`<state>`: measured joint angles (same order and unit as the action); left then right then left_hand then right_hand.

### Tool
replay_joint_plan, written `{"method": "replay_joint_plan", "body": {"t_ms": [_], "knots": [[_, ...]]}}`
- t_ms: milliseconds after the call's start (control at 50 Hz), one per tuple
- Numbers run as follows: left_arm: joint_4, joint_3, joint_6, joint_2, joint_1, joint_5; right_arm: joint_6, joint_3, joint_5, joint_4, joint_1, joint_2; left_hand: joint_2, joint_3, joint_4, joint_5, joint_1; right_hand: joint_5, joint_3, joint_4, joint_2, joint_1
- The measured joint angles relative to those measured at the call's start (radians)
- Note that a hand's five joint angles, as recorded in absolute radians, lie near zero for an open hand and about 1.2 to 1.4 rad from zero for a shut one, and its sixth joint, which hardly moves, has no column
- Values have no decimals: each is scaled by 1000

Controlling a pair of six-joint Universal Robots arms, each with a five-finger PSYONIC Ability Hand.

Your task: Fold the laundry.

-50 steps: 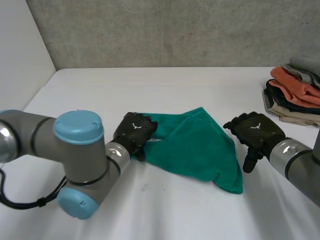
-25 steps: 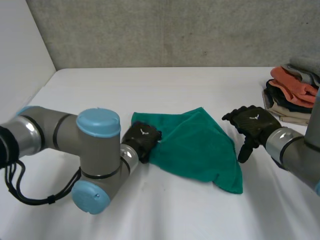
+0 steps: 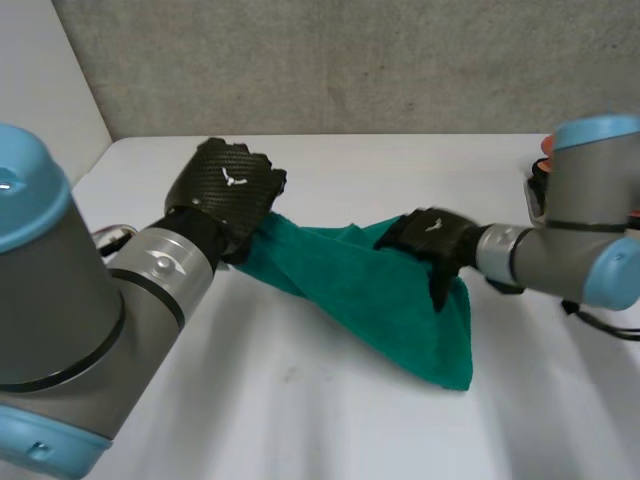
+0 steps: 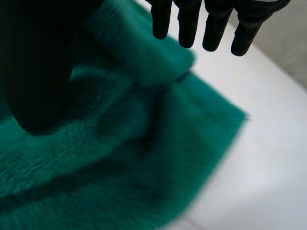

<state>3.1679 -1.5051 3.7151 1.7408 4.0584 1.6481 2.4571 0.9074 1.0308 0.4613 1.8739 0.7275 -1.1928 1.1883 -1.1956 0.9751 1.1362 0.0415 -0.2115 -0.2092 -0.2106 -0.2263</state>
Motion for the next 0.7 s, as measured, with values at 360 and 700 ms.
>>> {"method": "replay_joint_plan", "body": {"t_ms": [360,700], "knots": [[154,244,142,132,72,10,277,-164,228,-232,72,47,-4,5,-4,0,0,906,-971,-986,-938,-808],[472,235,225,185,97,41,195,329,354,-486,91,481,-4,5,-4,10,0,940,-976,-990,-941,-808]]}}
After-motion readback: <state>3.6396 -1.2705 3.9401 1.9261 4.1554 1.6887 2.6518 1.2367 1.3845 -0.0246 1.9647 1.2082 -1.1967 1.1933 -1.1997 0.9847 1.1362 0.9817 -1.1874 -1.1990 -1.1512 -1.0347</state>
